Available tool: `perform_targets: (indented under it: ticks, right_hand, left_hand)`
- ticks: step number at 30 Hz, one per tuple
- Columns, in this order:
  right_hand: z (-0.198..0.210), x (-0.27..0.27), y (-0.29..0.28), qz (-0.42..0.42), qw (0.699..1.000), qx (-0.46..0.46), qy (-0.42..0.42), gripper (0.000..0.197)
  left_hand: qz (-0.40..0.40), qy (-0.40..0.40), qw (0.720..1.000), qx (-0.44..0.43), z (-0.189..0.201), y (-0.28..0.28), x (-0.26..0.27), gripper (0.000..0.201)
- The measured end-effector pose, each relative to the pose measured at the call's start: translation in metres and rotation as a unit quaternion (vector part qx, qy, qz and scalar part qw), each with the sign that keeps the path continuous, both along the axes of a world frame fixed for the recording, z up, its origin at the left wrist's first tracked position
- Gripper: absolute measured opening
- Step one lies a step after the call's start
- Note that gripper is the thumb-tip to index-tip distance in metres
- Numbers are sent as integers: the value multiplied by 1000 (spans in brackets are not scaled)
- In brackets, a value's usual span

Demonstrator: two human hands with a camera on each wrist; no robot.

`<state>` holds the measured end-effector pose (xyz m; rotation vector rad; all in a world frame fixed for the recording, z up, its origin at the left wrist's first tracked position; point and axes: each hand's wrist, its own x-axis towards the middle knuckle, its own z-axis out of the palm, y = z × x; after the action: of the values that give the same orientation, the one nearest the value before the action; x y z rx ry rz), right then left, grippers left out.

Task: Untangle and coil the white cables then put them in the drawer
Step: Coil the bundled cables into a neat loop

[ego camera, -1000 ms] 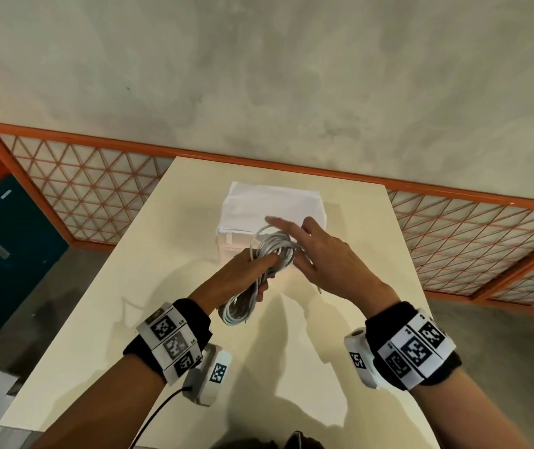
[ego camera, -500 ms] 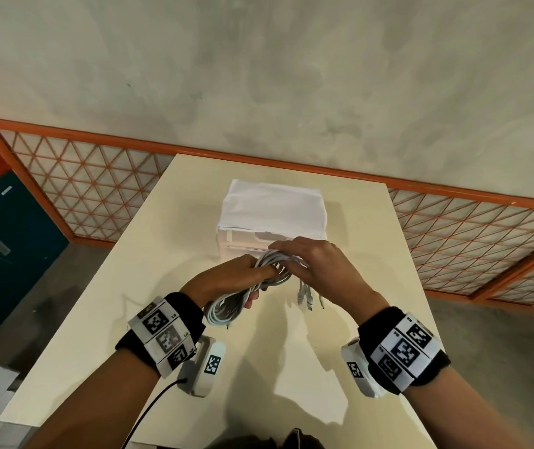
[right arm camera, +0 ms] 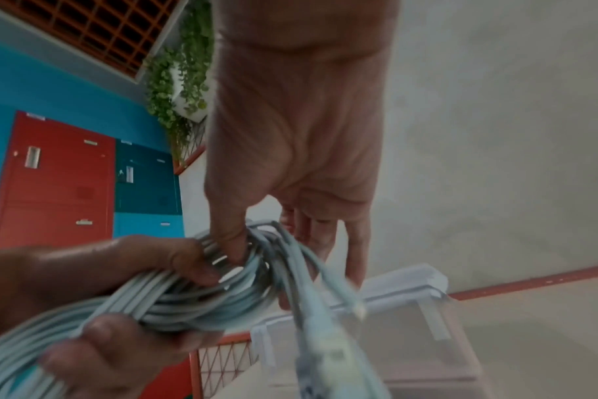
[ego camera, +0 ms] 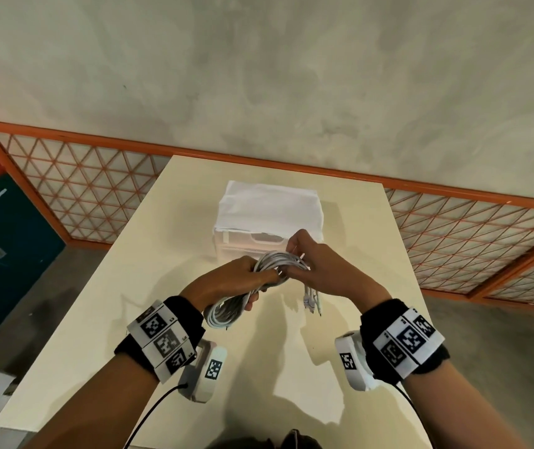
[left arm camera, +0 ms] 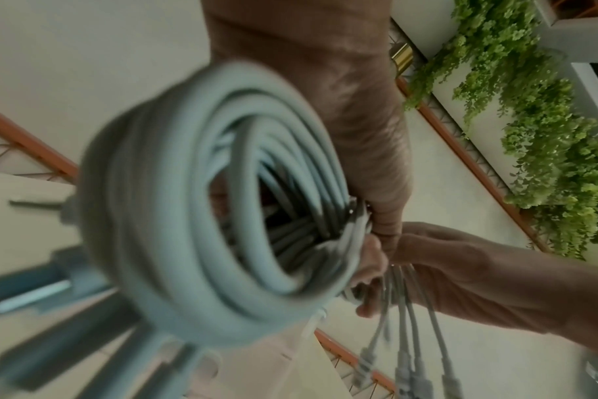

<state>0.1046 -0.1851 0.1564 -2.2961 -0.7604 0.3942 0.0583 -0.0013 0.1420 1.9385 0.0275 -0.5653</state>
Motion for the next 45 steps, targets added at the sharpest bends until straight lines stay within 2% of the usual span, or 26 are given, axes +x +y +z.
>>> perform_targets:
  ticks: [4, 8, 12, 15, 19, 22, 25, 27, 29, 33, 35, 38, 41, 43, 44, 45]
  right_hand:
    - [-1, -1, 2, -7, 999, -41, -18, 29]
    - [1, 1, 3, -12, 989, -82, -126, 33]
    - [8, -1, 3, -24, 964, -107, -242, 33]
    - [3, -5, 5, -61, 955, -39, -288, 45]
    - [-14, -16, 16, -171, 932, 116, -299, 30]
    - [-17, -20, 26, -187, 940, 193, -209, 22]
    - [-9, -26, 32, -163, 965, 167, -117, 36]
    - [-7, -27, 34, -153, 974, 157, -53, 44]
    - [-6, -27, 35, -153, 969, 189, 35, 50]
    - [-3, -27, 41, -180, 911, 321, 188, 54]
    - [-6, -24, 43, -195, 879, 370, 228, 54]
    - [1, -20, 49, -193, 851, 403, 275, 53]
    - [7, -17, 51, -175, 781, 491, 343, 76]
    - [7, -13, 51, -160, 742, 531, 378, 79]
    - [9, -13, 50, -152, 728, 540, 394, 80]
    - [10, -11, 48, -141, 727, 536, 404, 81]
  left_hand:
    - [19, 9, 1000, 5, -3, 0, -1, 36]
    - [39, 10, 999, -9, -3, 0, -1, 31]
    - [61, 18, 997, -44, -9, 1, 0, 28]
    - [89, 30, 990, -102, -7, -2, 2, 26]
    - [121, 12, 983, -139, 1, -6, 4, 37]
    - [143, 3, 972, -188, 3, -12, 5, 38]
    - [170, -7, 952, -253, 5, -13, 4, 36]
    - [147, -14, 954, -262, 4, -11, 3, 36]
    - [101, -9, 957, -271, 4, -11, 0, 37]
    - [81, -3, 955, -286, 3, -14, 1, 30]
    - [84, -8, 952, -294, 2, -14, 2, 27]
    - [81, -23, 951, -296, 2, -13, 3, 21]
    - [71, -39, 954, -290, 3, -13, 3, 16]
    - [77, -50, 952, -292, 2, -12, 4, 17]
    - [84, -55, 951, -293, 2, -12, 5, 18]
    - [90, -56, 949, -298, 1, -12, 5, 18]
